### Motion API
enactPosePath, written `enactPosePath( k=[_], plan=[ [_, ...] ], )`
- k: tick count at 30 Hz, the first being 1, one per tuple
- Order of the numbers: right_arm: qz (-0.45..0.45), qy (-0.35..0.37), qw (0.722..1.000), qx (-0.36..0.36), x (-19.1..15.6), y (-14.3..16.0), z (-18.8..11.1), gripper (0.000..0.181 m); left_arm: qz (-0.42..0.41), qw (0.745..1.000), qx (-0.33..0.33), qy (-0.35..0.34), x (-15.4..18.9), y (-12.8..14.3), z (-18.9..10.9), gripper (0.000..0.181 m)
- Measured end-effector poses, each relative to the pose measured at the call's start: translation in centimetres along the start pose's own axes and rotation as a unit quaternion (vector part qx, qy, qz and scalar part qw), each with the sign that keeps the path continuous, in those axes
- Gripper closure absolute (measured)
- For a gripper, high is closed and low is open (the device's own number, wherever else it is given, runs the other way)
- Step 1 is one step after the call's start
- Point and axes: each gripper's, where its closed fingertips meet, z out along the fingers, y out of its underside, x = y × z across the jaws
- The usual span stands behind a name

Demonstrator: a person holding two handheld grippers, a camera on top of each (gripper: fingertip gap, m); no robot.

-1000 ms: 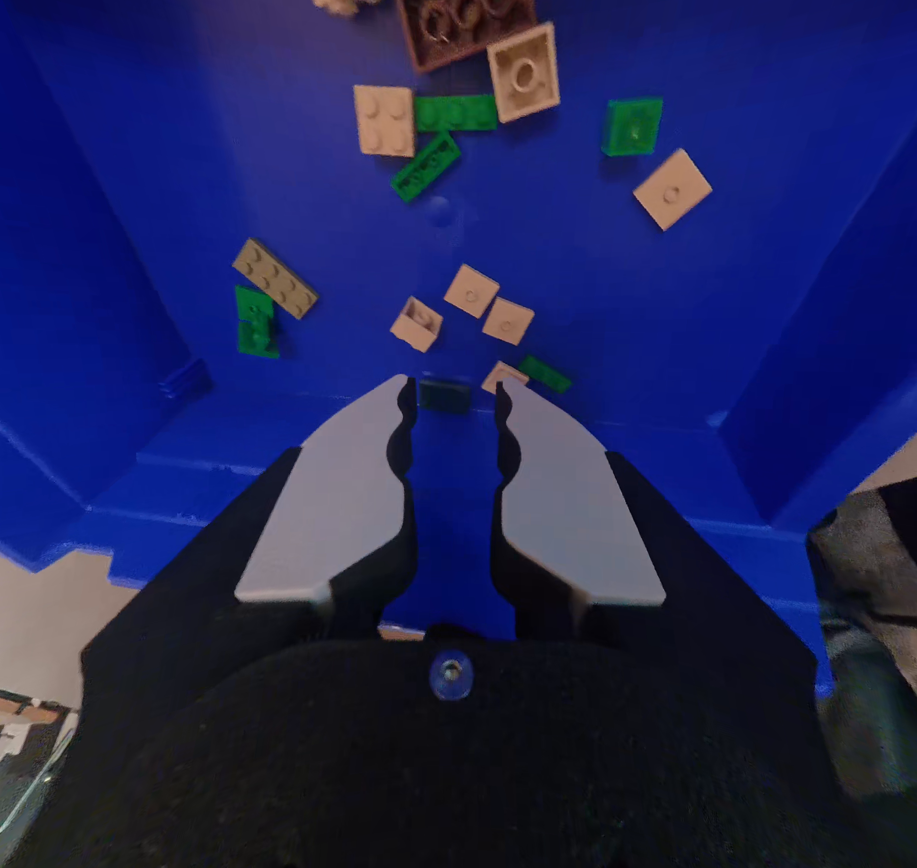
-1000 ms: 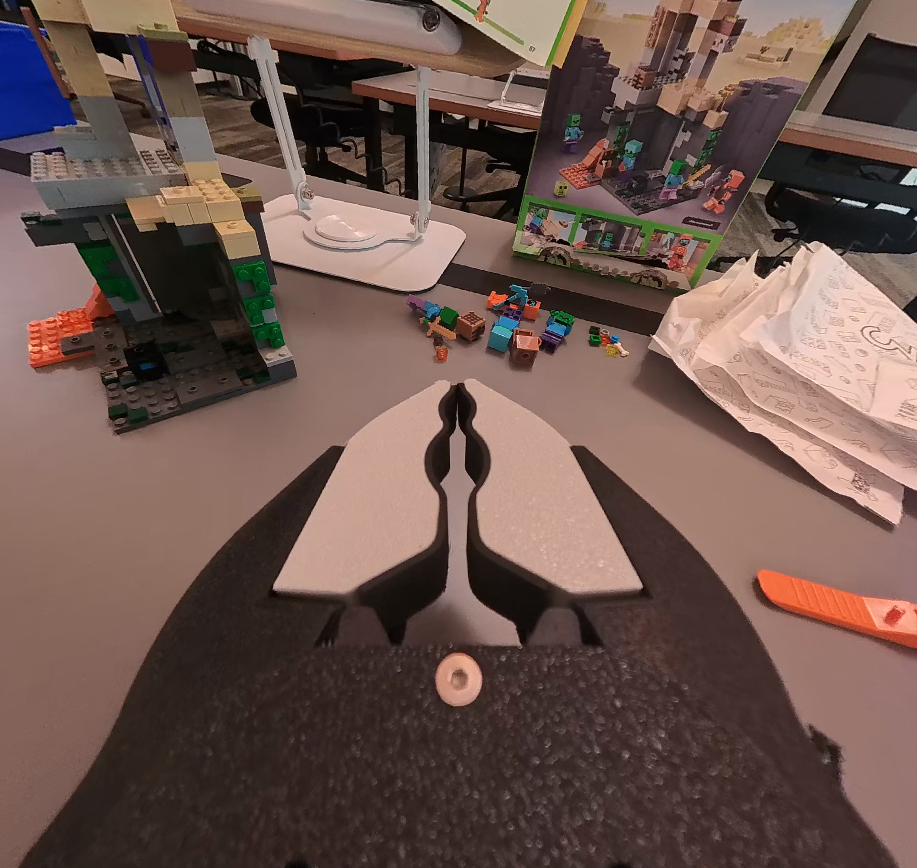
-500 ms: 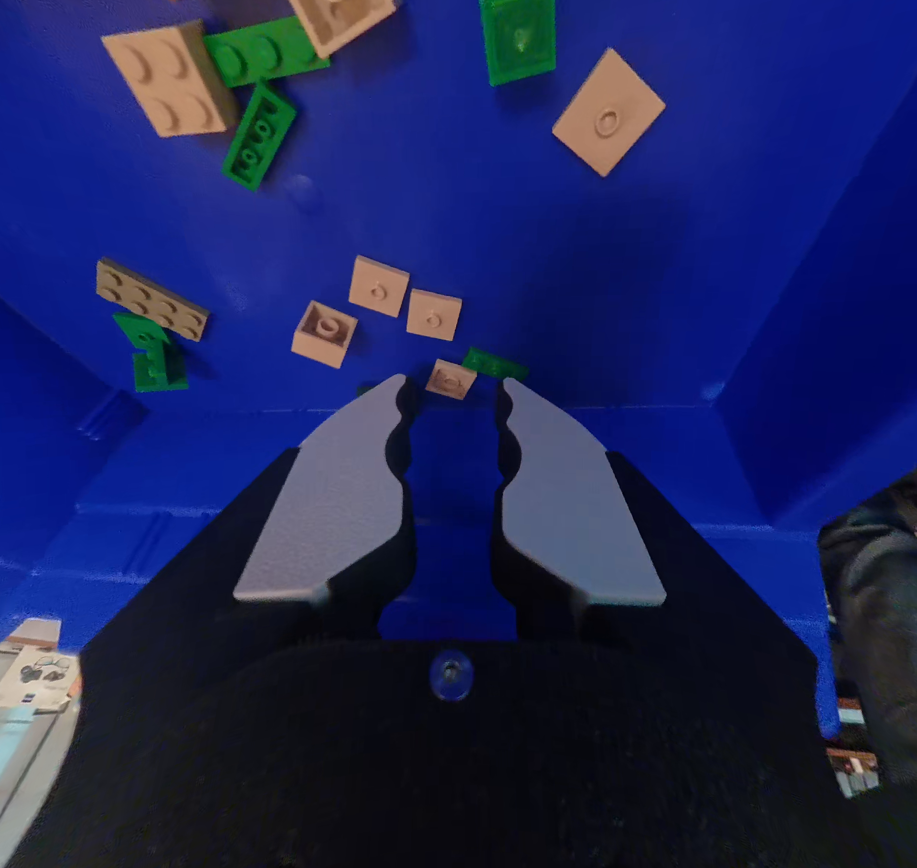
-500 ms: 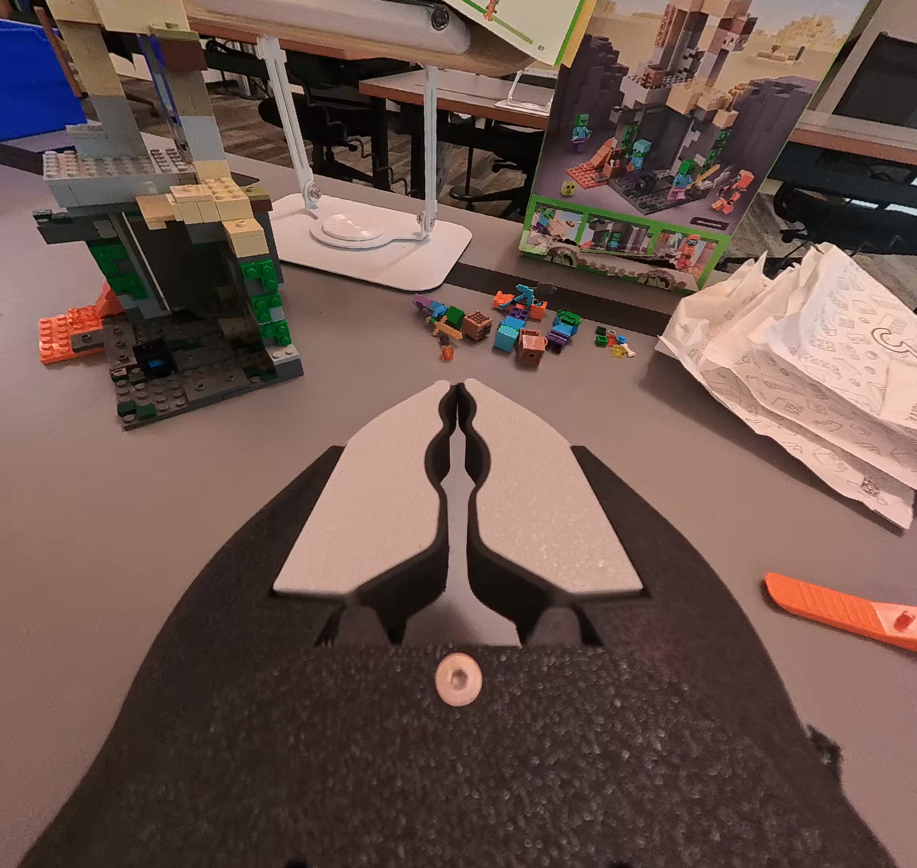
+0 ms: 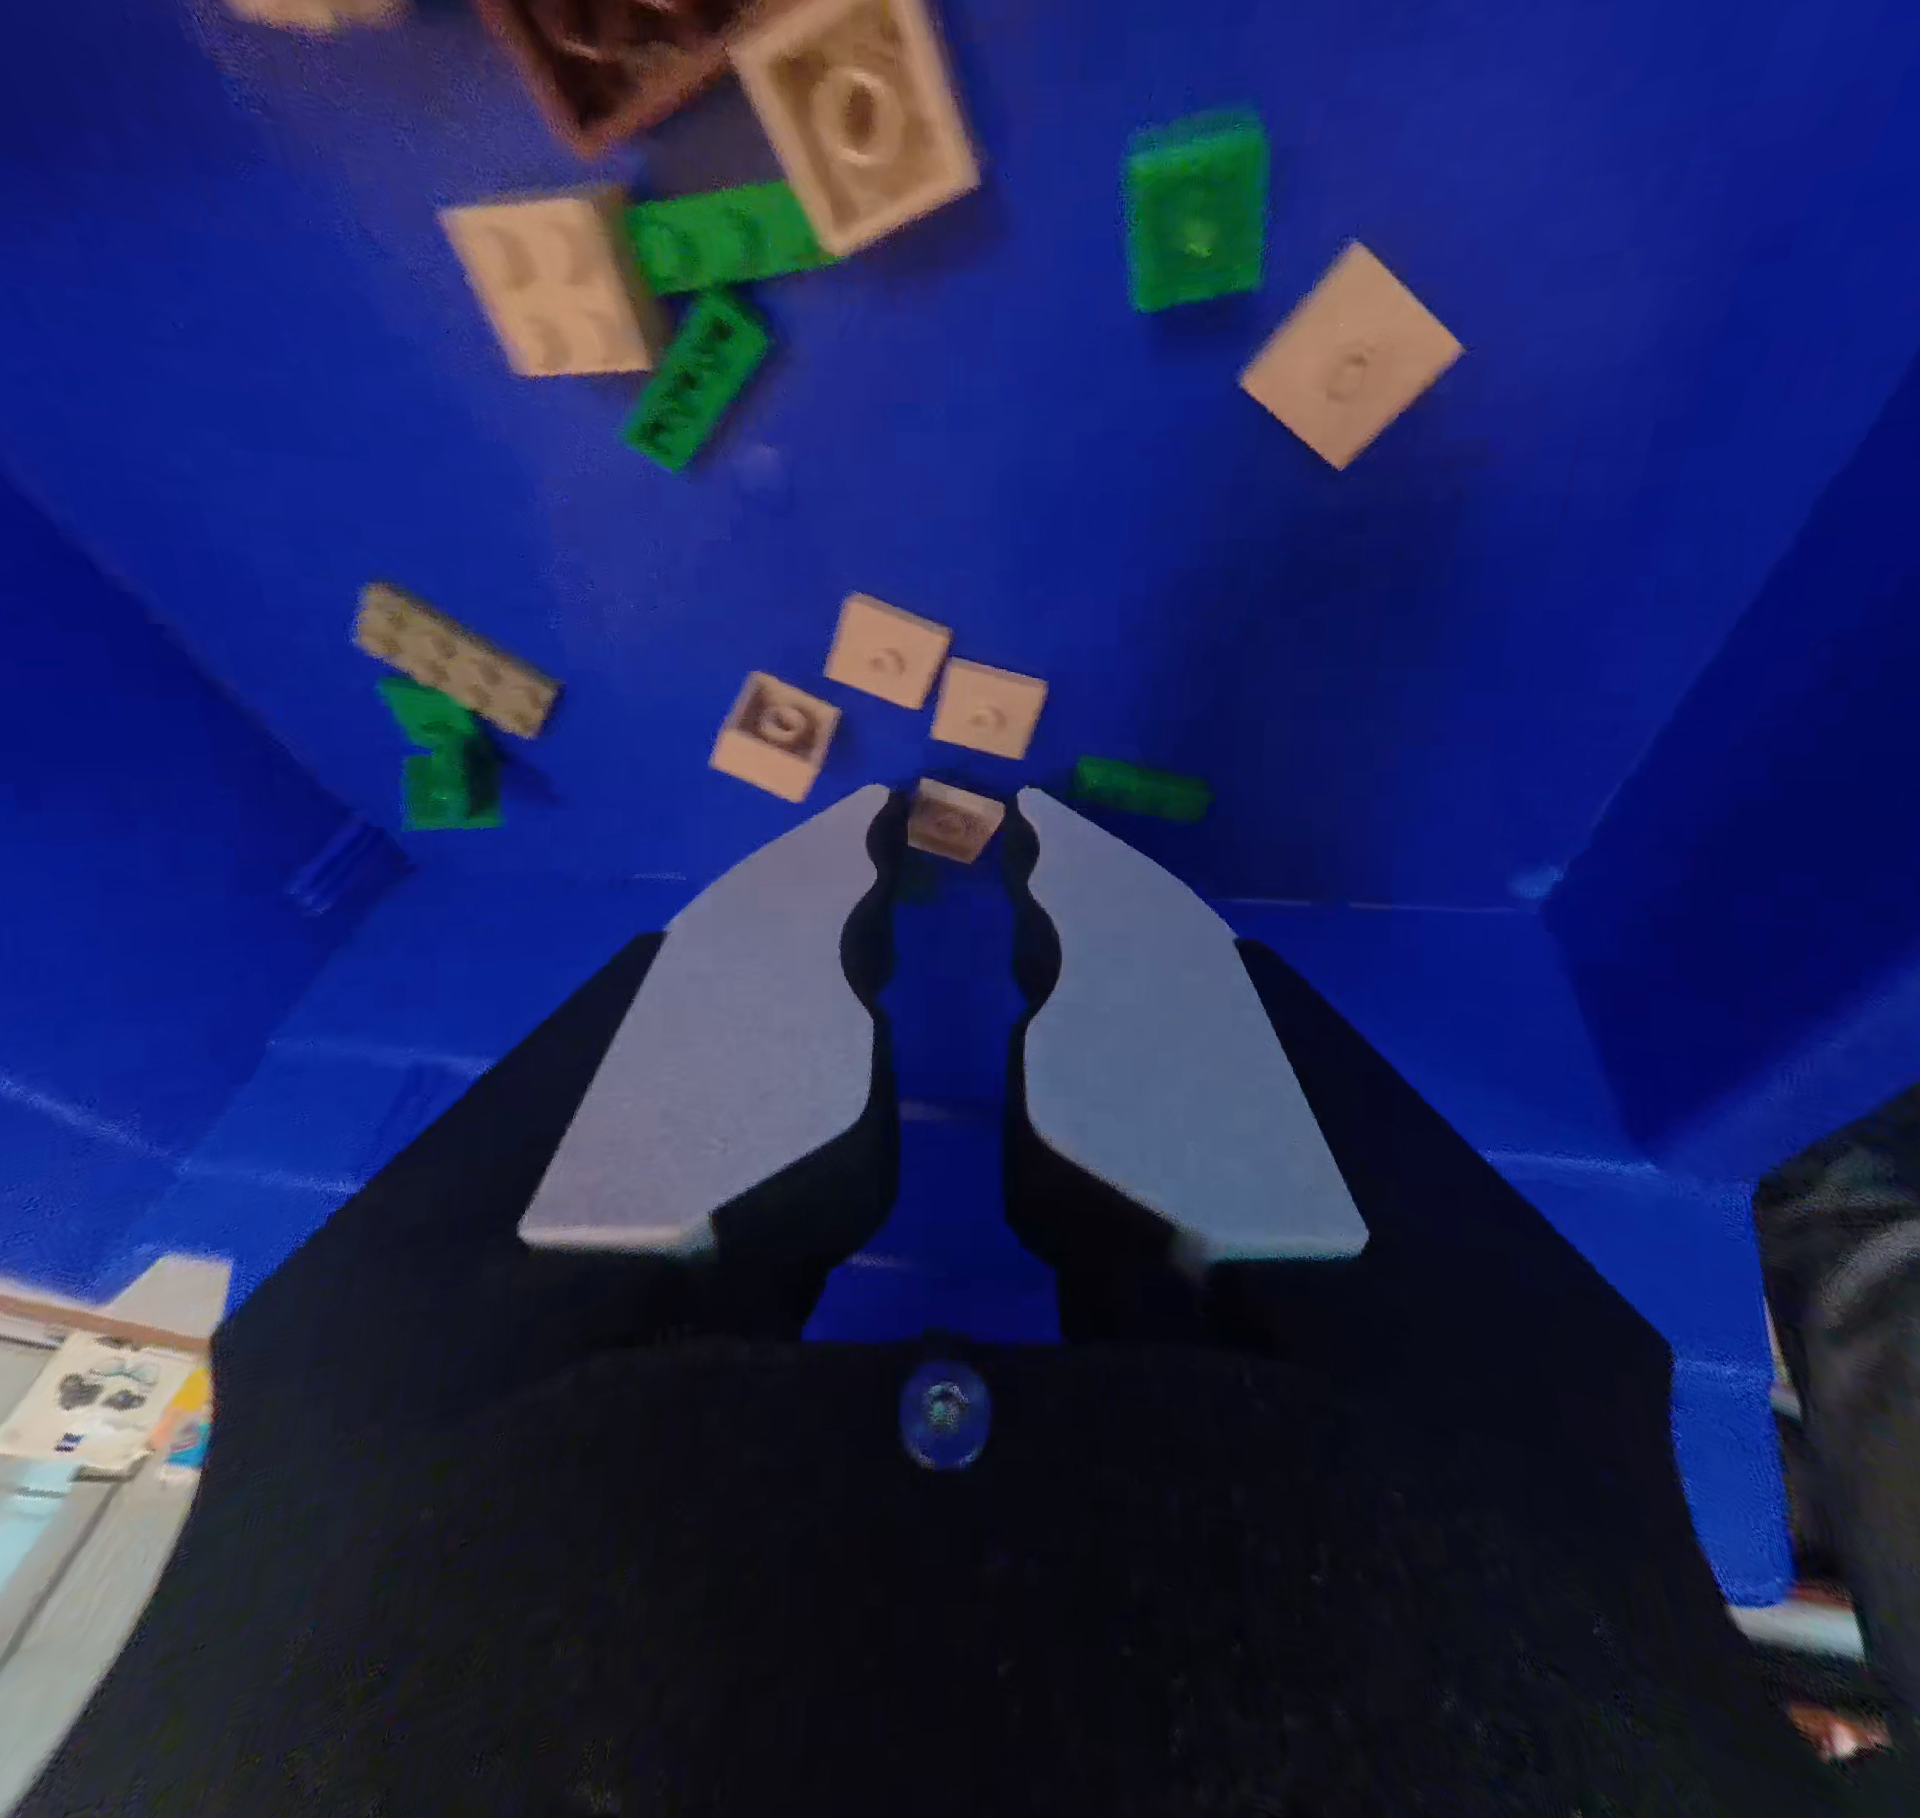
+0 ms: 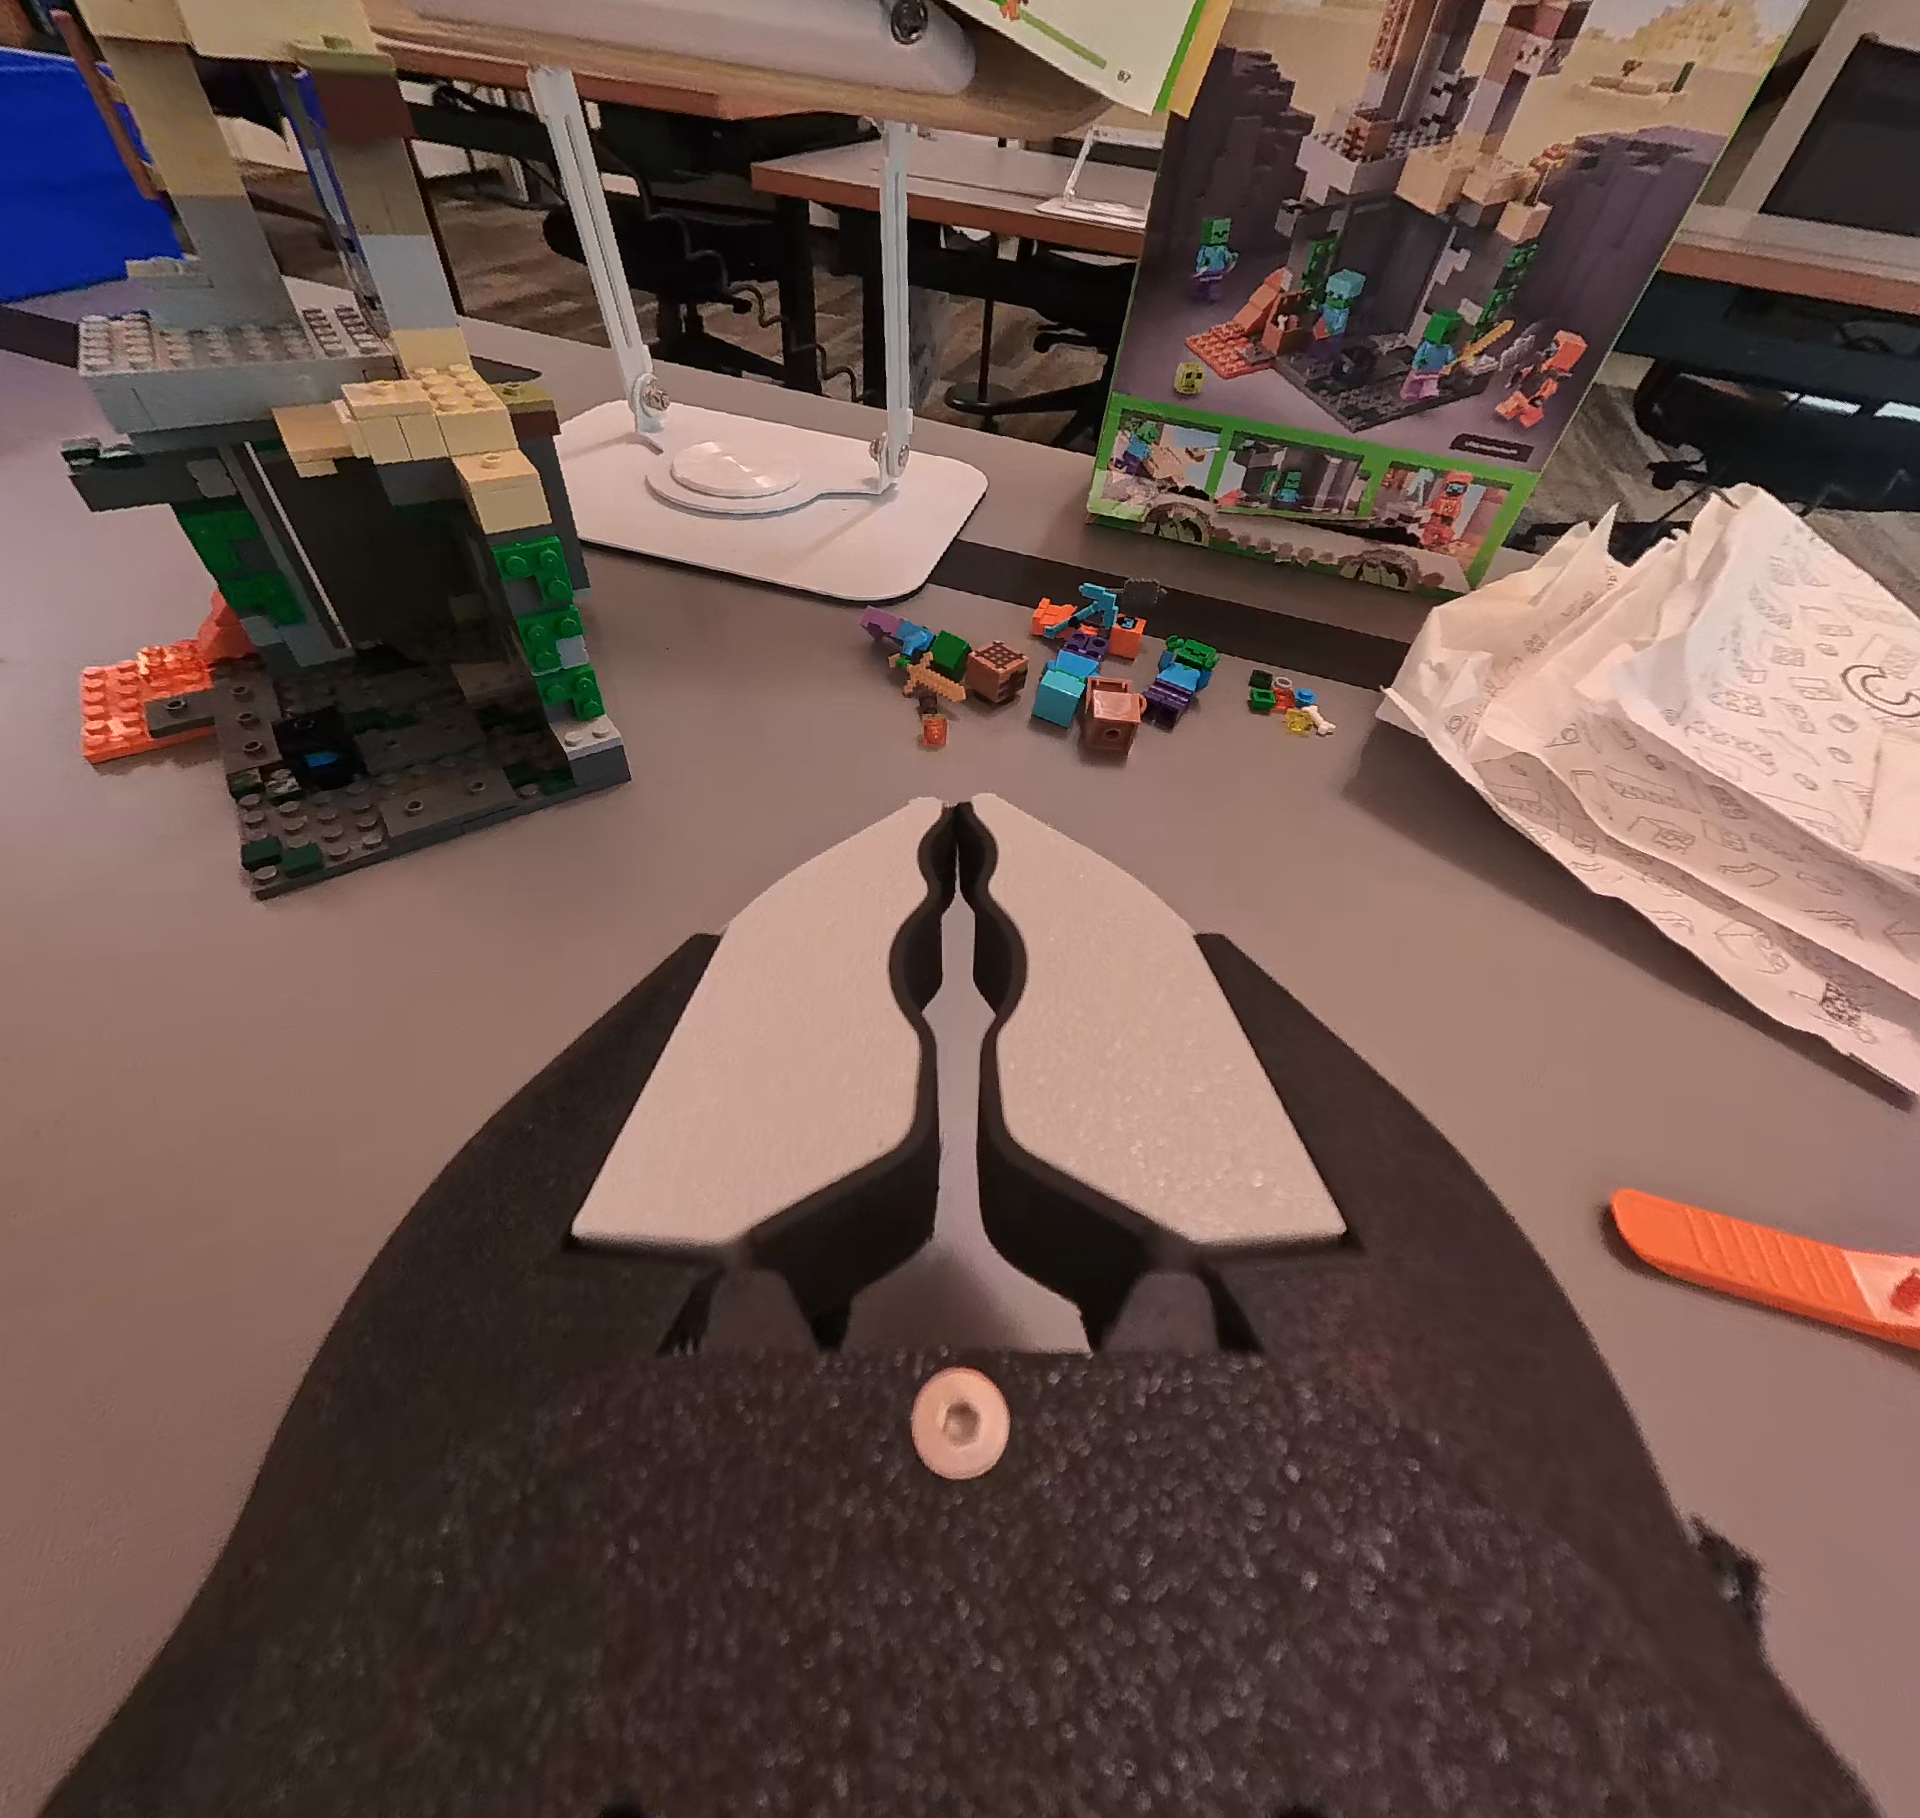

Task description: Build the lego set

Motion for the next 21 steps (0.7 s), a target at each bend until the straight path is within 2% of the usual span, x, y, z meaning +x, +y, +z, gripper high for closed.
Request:
enactPosePath(
  k=[4, 10, 16, 21],
  plan=[
    [-0.003, -0.002, 1.0, -0.003, -0.2, 0.1, 0.1, 0.181, -0.053, 0.995, 0.073, -0.037, -2.3, -1.0, -2.0, 0.164],
    [-0.002, -0.003, 1.0, -0.003, -0.2, 0.1, 0.1, 0.181, -0.099, 0.983, 0.137, -0.074, -4.8, -1.6, -3.2, 0.163],
    [-0.002, -0.005, 1.0, -0.004, -0.3, 0.1, 0.1, 0.181, -0.135, 0.968, 0.193, -0.082, -5.6, -3.0, -3.9, 0.149],
    [0.001, -0.006, 1.0, -0.004, -0.1, 0.1, 0.0, 0.181, -0.142, 0.949, 0.273, -0.063, -4.0, -4.2, -7.4, 0.147]
  ],
)
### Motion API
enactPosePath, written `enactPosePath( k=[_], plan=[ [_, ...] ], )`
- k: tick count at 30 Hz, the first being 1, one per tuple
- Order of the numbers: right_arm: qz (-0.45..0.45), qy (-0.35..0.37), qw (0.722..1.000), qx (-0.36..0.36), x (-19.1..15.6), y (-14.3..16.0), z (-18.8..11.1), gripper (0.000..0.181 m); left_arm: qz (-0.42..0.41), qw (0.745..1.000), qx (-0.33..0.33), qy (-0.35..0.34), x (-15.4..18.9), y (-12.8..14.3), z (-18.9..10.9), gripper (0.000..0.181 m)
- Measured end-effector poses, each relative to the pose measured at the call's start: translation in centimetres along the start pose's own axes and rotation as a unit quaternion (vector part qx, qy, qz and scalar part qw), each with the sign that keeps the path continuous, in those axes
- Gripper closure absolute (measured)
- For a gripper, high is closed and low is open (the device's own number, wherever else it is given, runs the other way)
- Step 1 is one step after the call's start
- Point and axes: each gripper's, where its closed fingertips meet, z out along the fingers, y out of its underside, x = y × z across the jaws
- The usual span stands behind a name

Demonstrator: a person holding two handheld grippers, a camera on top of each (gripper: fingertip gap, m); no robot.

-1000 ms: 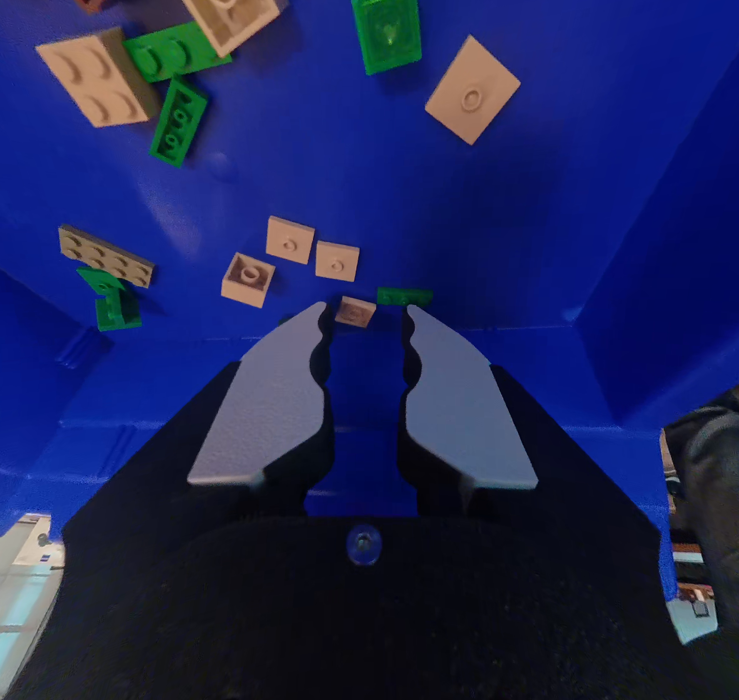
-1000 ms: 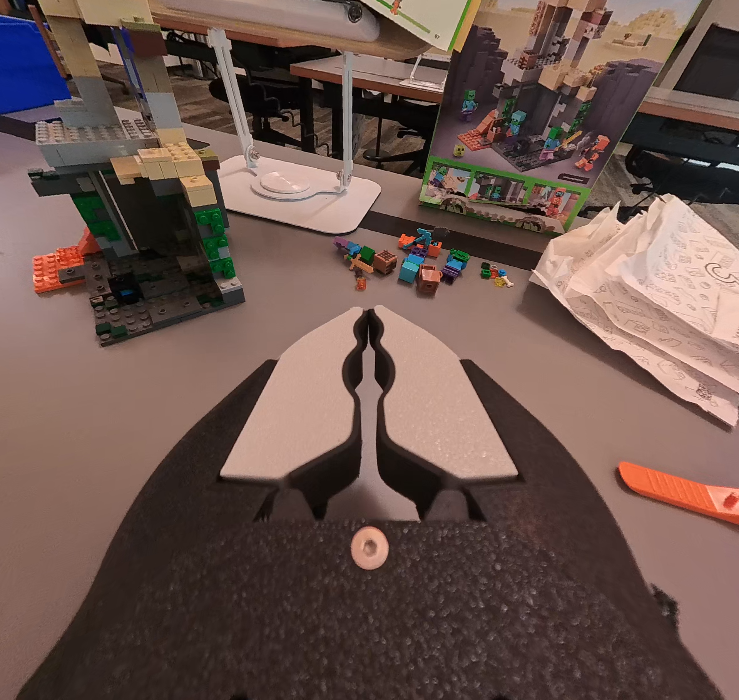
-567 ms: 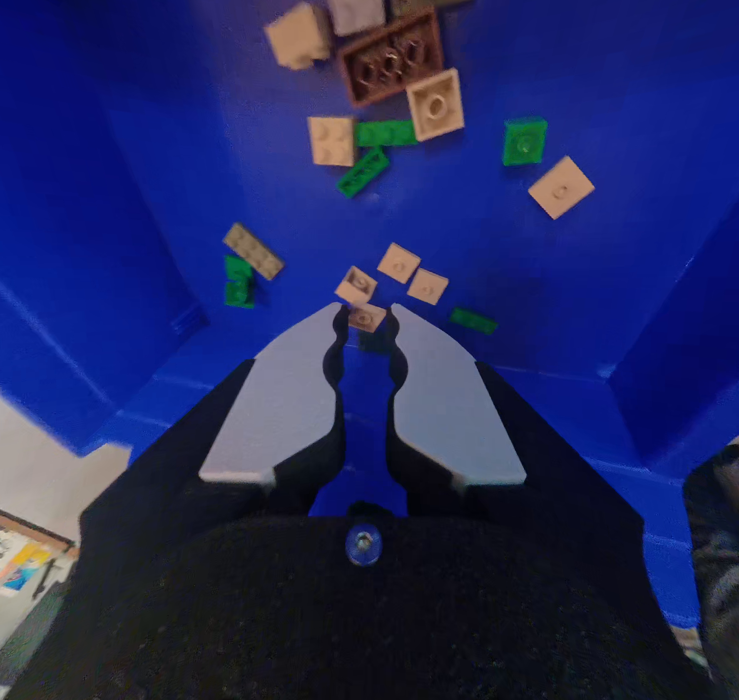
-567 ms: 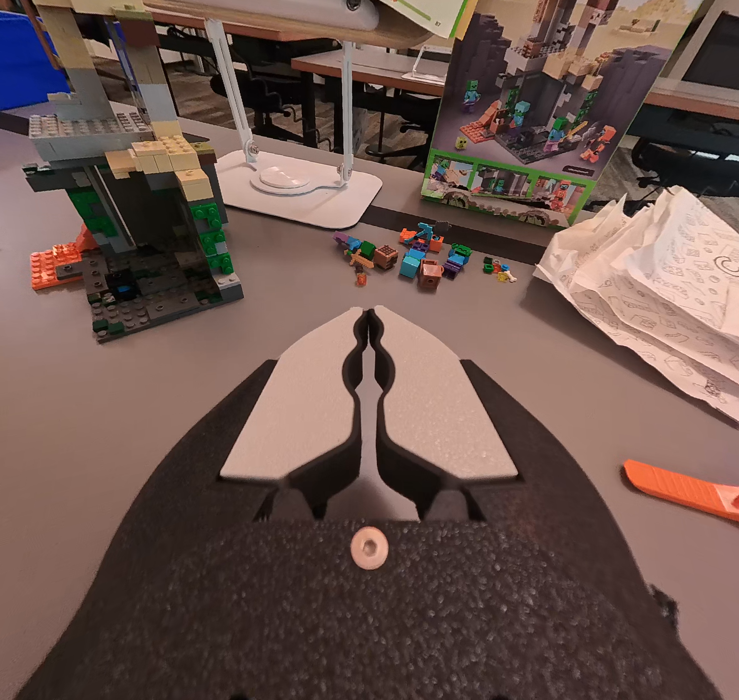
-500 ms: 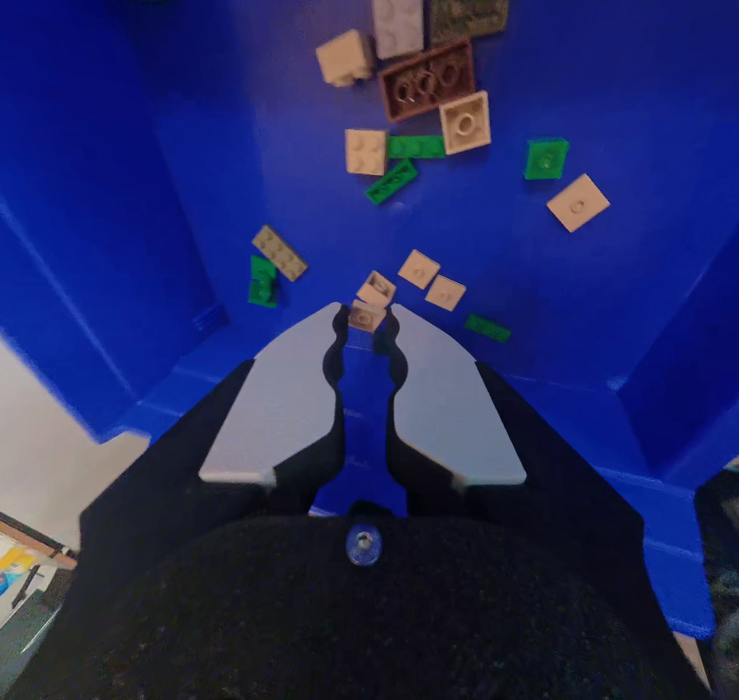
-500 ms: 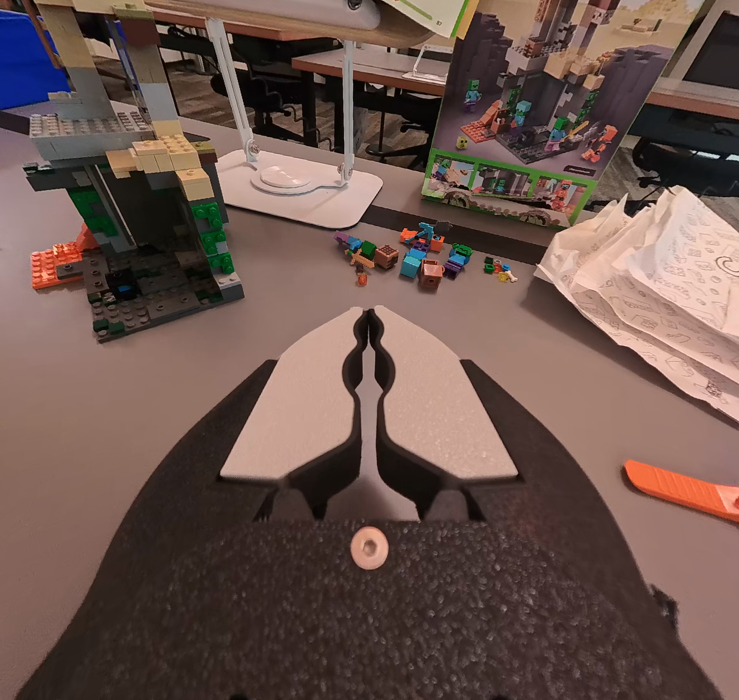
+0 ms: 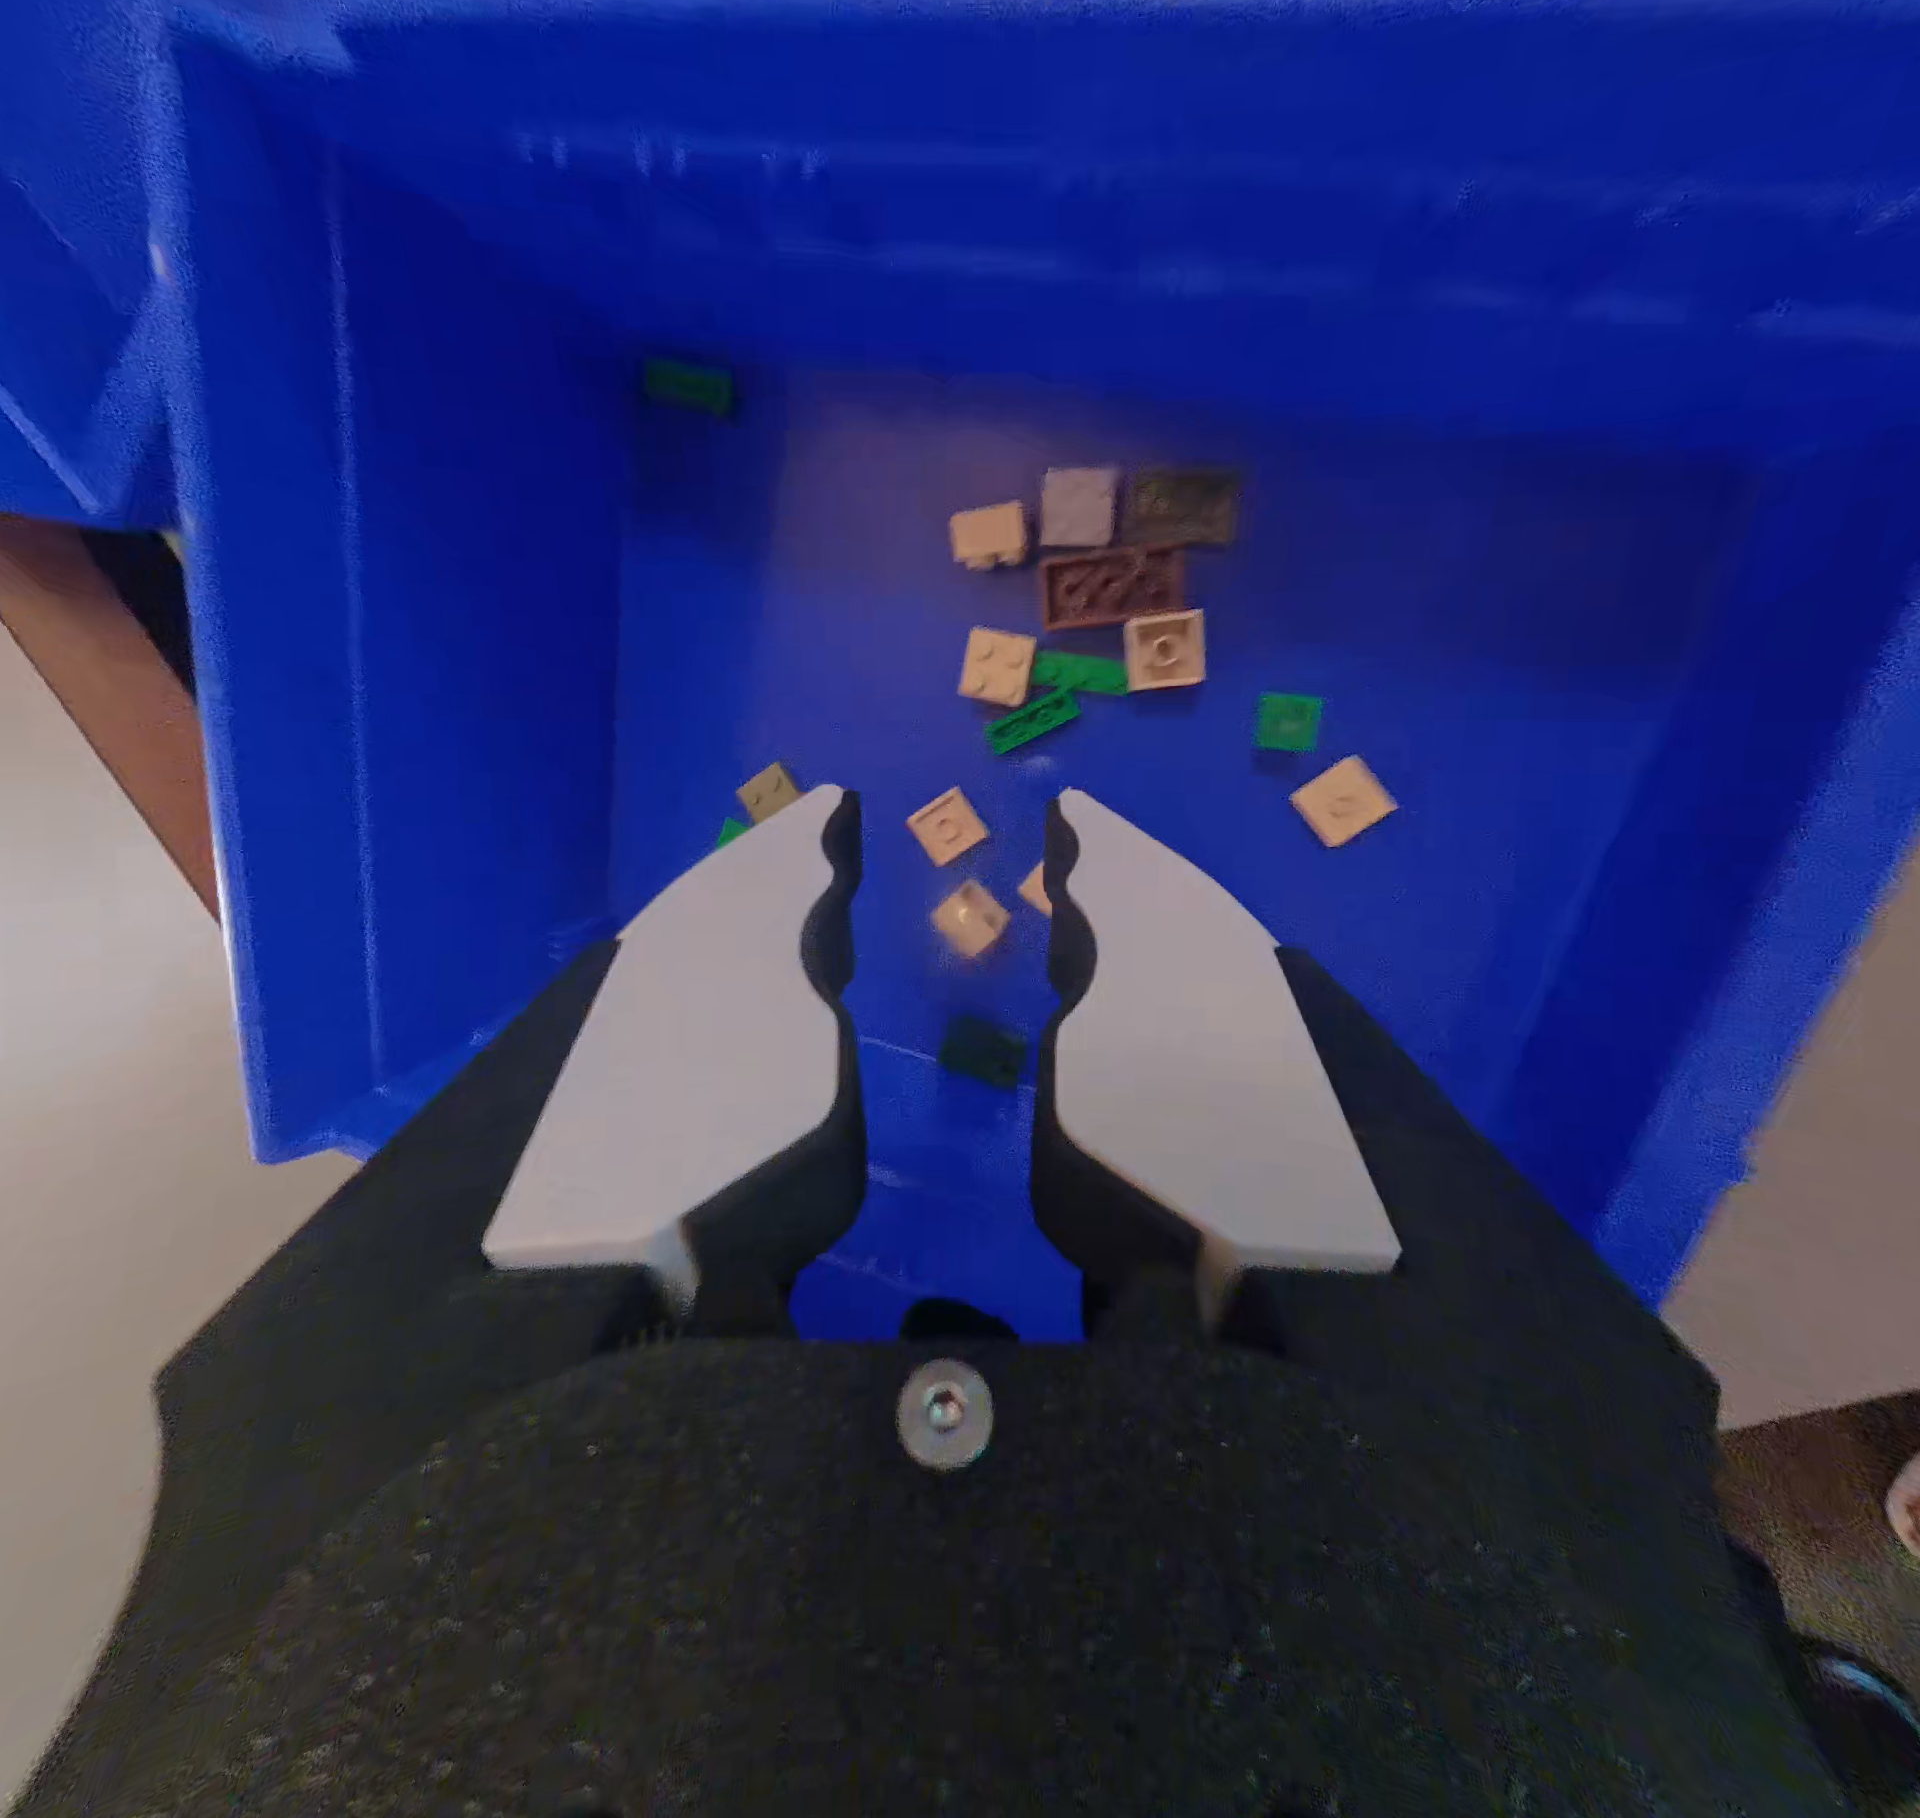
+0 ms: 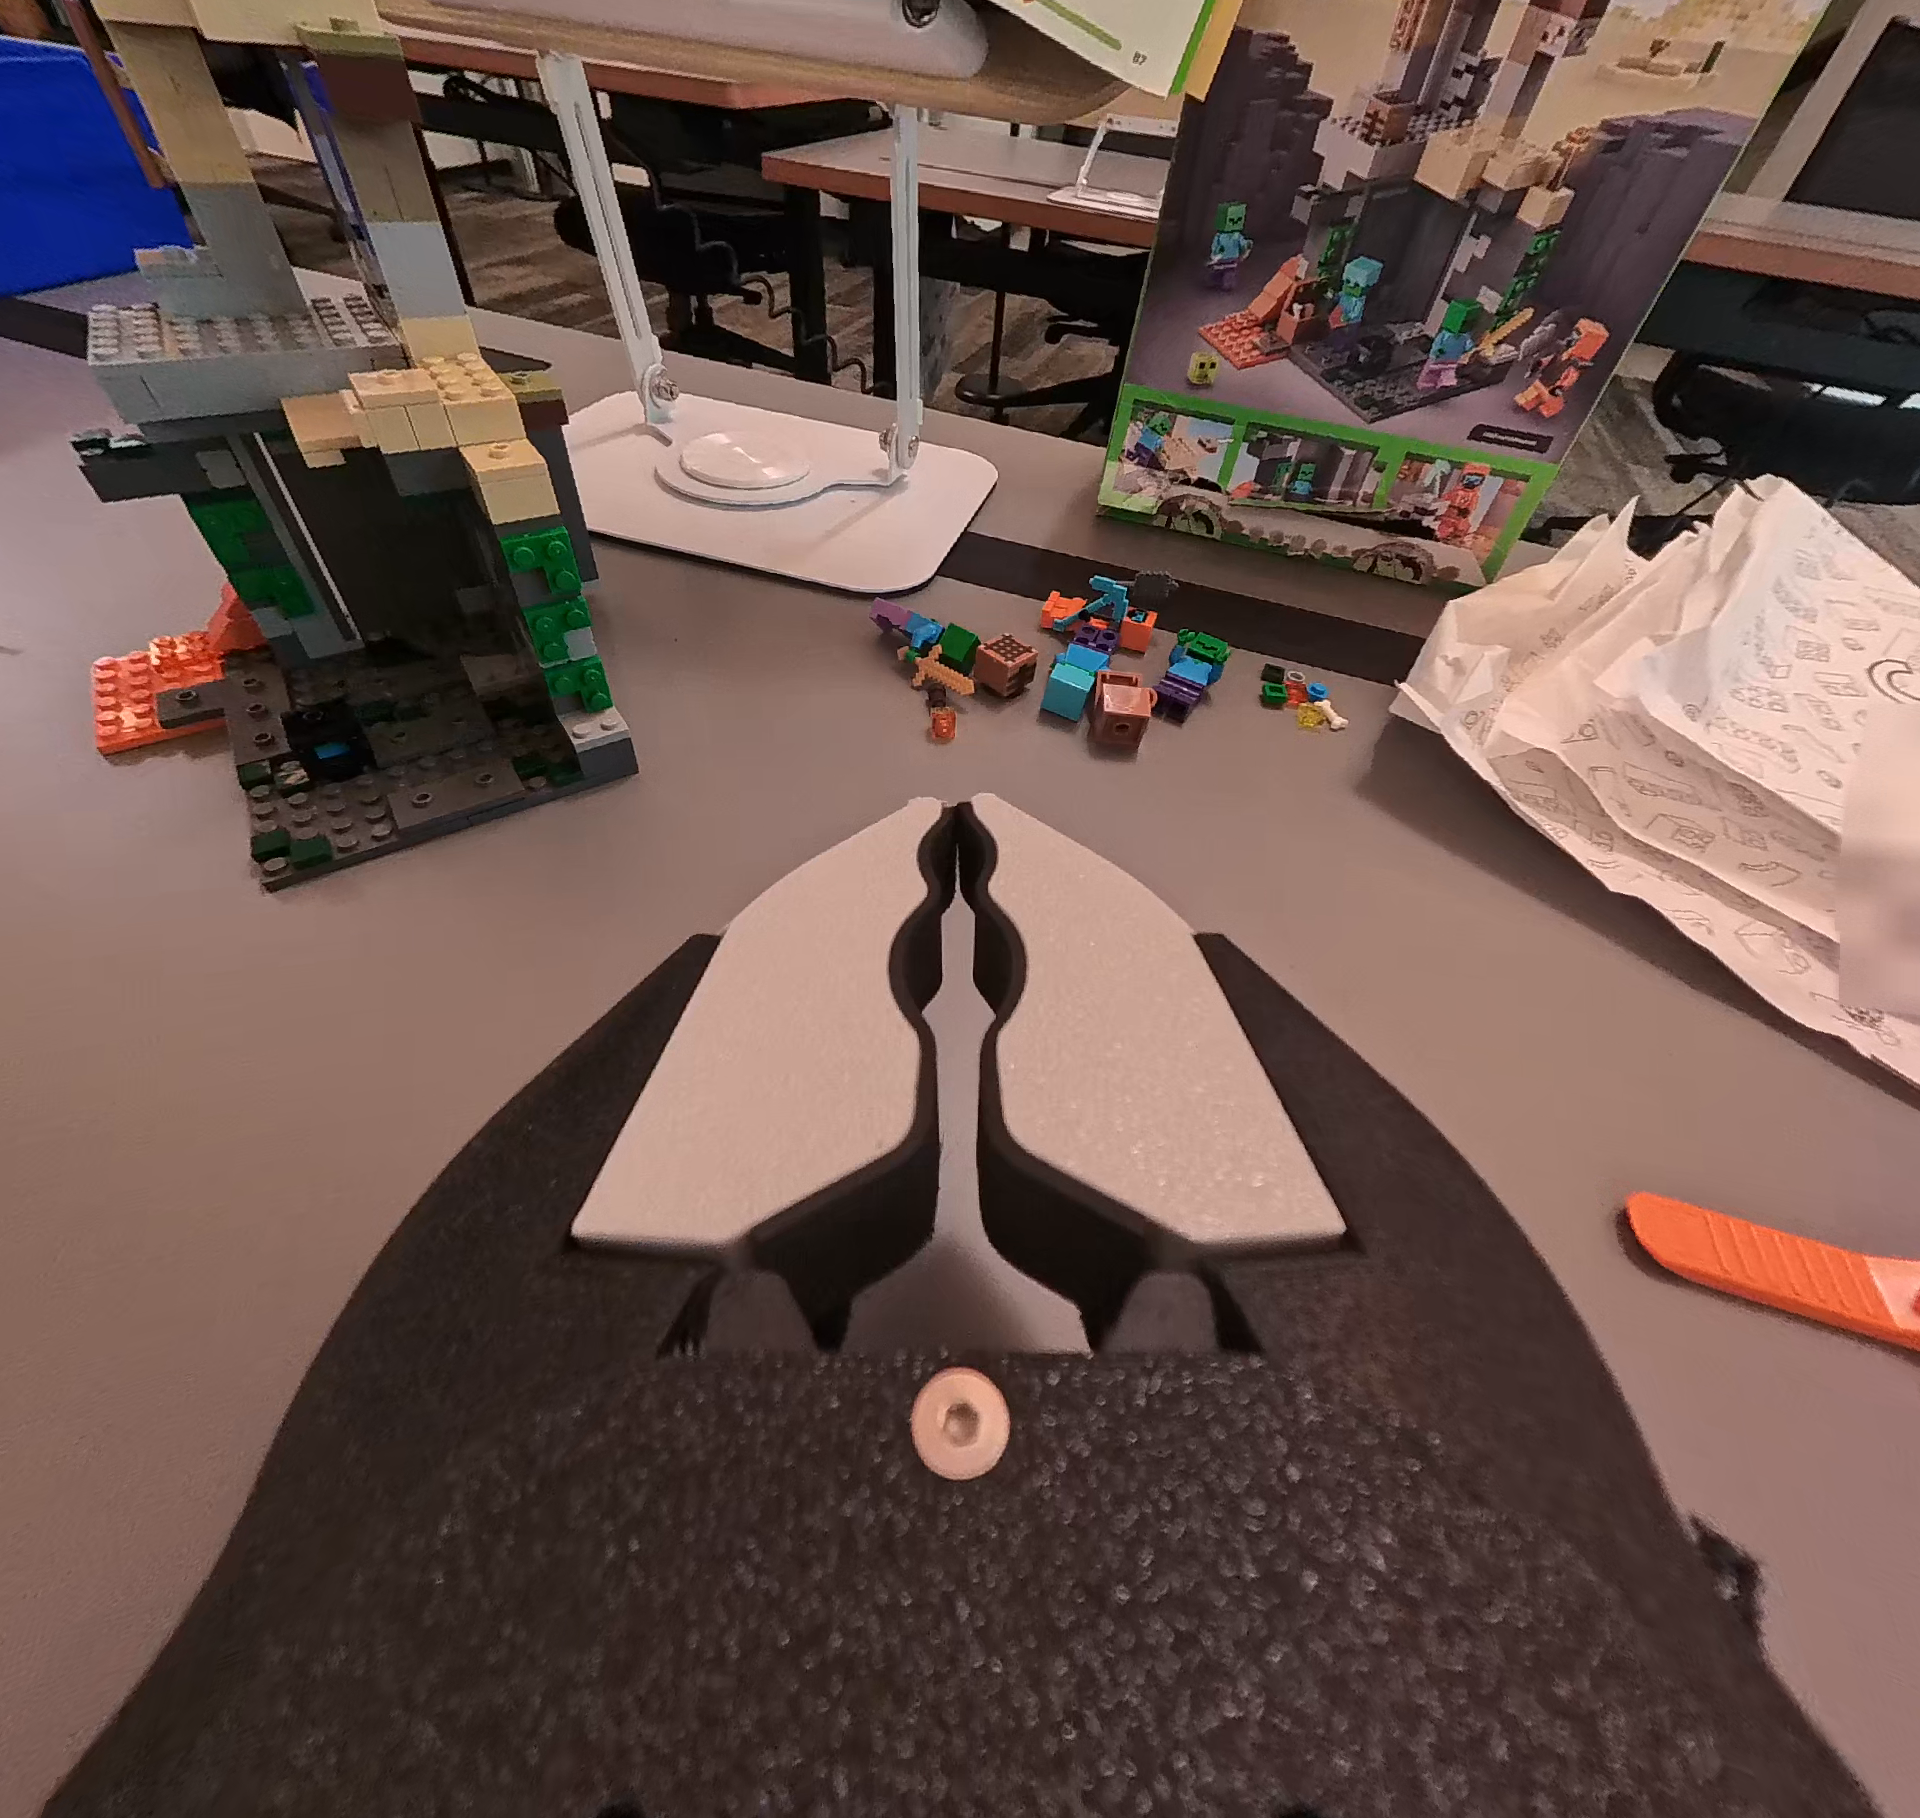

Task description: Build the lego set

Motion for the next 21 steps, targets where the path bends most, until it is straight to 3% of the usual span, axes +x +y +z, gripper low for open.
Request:
enactPosePath(
  k=[4, 8, 15, 21],
  plan=[
    [0.005, -0.001, 1.0, 0.001, 0.1, 0.0, -0.1, 0.181, 0.006, 0.997, 0.063, 0.042, 4.6, -1.8, -3.7, 0.147],
    [0.009, -0.009, 1.0, 0.003, -0.1, -0.1, 0.0, 0.181, 0.036, 0.997, 0.032, 0.063, 10.1, -0.2, -5.0, 0.141],
    [0.012, -0.02, 1.0, 0.006, -0.5, -0.3, 0.0, 0.181, 0.045, 0.996, -0.055, 0.047, 15.0, 2.6, -1.4, 0.137],
    [0.028, -0.021, 0.999, 0.016, 0.0, -0.5, -0.5, 0.181, 0.081, 0.99, -0.113, -0.006, 14.7, 3.6, 1.2, 0.156]
  ],
)
